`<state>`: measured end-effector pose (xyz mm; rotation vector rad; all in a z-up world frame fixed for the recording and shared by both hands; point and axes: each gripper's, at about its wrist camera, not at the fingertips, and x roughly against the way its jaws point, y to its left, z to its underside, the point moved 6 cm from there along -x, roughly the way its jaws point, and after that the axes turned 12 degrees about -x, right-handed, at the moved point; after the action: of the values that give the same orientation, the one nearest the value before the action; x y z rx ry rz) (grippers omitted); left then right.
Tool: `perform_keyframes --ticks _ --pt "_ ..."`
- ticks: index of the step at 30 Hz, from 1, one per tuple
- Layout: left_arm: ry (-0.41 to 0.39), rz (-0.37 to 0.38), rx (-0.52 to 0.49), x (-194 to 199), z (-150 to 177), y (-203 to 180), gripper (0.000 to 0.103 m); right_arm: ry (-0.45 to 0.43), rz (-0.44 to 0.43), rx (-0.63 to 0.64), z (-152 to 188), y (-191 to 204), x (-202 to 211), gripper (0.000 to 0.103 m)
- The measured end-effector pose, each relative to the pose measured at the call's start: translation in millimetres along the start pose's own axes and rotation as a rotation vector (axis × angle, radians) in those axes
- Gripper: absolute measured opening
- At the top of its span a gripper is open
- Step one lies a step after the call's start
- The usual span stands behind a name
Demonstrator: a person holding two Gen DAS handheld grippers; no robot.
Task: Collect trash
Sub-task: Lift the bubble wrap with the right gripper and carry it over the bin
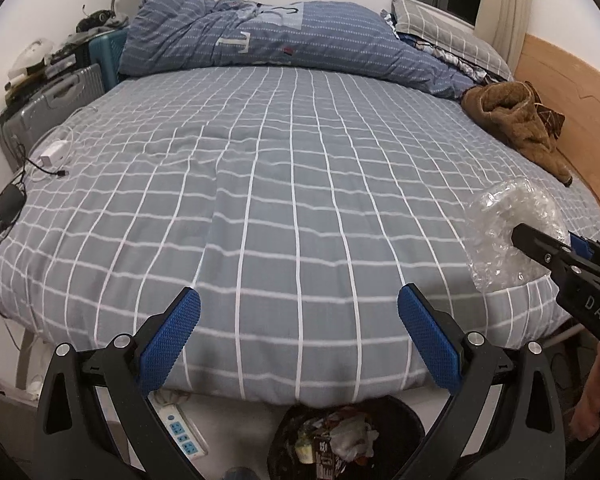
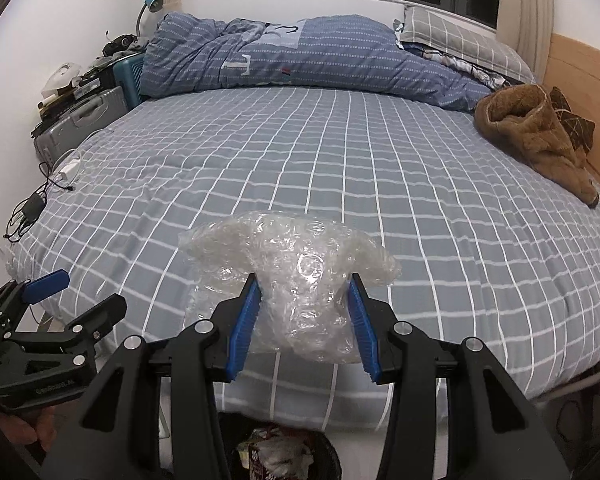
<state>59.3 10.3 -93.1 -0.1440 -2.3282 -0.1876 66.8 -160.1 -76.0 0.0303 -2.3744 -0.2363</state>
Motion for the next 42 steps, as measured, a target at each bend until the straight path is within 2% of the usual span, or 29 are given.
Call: perform_keyframes --ticks 14,29,37,42 --pt "0.018 0.010 0.030 37 50 -2 0.097 0.060 -0.007 0.018 57 5 28 0.042" --pt "0.079 -0.003 0.044 71 125 -12 0.097 0.136 -0.014 0.027 127 8 61 0.042" --pt "0.153 0.016 0.046 65 162 -15 0.097 0.231 0.006 0.054 168 7 45 0.042" --pt "0.227 0.027 0.053 40 180 -13 0.097 0.322 0.015 0.043 194 1 16 0.043"
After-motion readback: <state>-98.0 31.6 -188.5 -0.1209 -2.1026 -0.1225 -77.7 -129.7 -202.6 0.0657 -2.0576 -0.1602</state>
